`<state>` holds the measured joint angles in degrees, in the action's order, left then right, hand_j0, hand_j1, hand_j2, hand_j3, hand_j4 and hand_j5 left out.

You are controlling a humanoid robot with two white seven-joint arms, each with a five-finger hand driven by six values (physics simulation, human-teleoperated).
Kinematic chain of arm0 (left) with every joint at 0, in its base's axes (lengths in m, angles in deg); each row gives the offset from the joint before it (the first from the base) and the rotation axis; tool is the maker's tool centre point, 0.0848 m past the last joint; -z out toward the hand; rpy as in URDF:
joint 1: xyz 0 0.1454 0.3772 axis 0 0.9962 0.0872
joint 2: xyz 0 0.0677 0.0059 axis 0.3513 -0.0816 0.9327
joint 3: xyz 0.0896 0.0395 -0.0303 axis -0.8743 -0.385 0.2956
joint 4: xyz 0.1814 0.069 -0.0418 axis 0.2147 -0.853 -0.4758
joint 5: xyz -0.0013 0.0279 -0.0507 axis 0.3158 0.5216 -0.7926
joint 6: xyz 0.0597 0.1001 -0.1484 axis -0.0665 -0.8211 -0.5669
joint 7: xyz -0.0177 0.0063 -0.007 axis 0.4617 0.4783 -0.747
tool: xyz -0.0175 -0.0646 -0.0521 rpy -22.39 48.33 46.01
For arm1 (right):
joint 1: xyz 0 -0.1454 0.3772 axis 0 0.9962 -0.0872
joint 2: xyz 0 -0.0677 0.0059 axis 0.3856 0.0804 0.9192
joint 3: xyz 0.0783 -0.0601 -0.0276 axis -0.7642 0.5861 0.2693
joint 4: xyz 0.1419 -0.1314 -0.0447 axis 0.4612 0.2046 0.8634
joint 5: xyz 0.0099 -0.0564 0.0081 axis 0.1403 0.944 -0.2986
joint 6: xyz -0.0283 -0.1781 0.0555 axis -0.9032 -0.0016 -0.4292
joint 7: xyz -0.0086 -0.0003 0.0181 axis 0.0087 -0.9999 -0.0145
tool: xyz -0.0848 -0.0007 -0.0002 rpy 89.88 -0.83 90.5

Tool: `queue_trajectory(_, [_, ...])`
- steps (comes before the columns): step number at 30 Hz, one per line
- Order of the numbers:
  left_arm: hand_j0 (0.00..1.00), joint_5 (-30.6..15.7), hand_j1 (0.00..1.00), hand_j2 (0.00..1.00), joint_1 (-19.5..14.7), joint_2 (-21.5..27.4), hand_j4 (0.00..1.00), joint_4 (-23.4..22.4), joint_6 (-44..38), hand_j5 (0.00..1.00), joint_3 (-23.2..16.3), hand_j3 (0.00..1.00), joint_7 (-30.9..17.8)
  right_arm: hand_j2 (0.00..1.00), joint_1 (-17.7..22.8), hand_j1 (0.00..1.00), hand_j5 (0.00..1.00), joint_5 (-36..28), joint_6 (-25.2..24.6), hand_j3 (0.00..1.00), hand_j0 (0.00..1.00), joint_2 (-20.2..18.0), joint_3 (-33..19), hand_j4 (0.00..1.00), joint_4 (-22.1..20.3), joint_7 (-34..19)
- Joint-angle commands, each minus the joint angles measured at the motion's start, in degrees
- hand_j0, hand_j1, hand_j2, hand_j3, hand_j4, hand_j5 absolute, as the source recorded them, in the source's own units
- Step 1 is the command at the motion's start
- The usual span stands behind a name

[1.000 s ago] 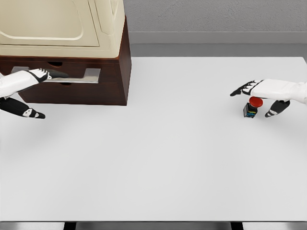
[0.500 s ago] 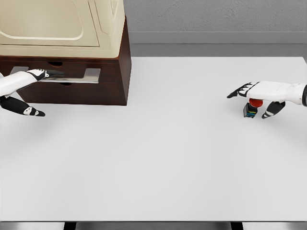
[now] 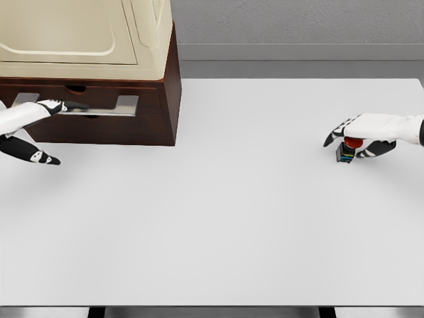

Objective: Open the cabinet drawer with left arm, and place a switch into the drawer with right arm

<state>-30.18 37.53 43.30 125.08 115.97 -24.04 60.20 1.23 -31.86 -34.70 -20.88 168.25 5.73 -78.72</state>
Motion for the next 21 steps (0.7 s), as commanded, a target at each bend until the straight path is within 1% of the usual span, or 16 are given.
queue_trajectory(1, [1.0,-0.64,1.0,1.0,0.0,0.52,1.0,0.18,-0.08,1.0,0.02,1.0,-1.19,0.59,0.0,0.59,0.59,-0.22,-0.07,0.59,0.59,0.03,-0.17,0.59,-0.02,-0.05])
queue_trajectory(4, [1.0,-1.16,1.0,1.0,0.0,0.87,1.0,0.71,-0.08,1.0,0.02,1.0,-1.99,0.56,0.09,0.56,0.56,-0.22,-0.07,0.56,0.56,0.03,-0.17,0.56,-0.11,-0.31])
queue_trajectory(9, [1.0,-2.57,1.0,1.0,0.09,2.54,1.0,2.29,-0.08,1.0,-0.16,1.0,-3.22,0.55,-0.26,0.55,0.55,-0.22,-0.07,0.55,0.55,-0.14,-0.26,0.55,-0.99,-0.49])
queue_trajectory(11, [1.0,-2.66,1.0,1.0,0.09,2.63,1.0,2.29,-0.08,1.0,-0.16,1.0,-3.57,0.55,-0.53,0.55,0.55,-0.22,-0.07,0.55,0.55,-1.2,-0.61,0.55,-3.45,-0.57])
queue_trajectory(19, [1.0,-3.97,1.0,1.0,0.62,5.53,1.0,4.75,-0.08,1.0,-0.33,1.0,-3.92,0.55,-0.62,0.55,0.55,-0.13,-0.07,0.55,0.55,-2.43,-2.63,0.55,-6.35,-0.57])
queue_trajectory(21, [1.0,-3.97,1.0,1.0,0.7,5.7,1.0,5.19,-0.08,1.0,-0.33,1.0,-3.92,0.55,-0.61,0.55,0.55,-0.13,-0.07,0.55,0.55,-3.04,-4.04,0.55,-9.25,-0.57])
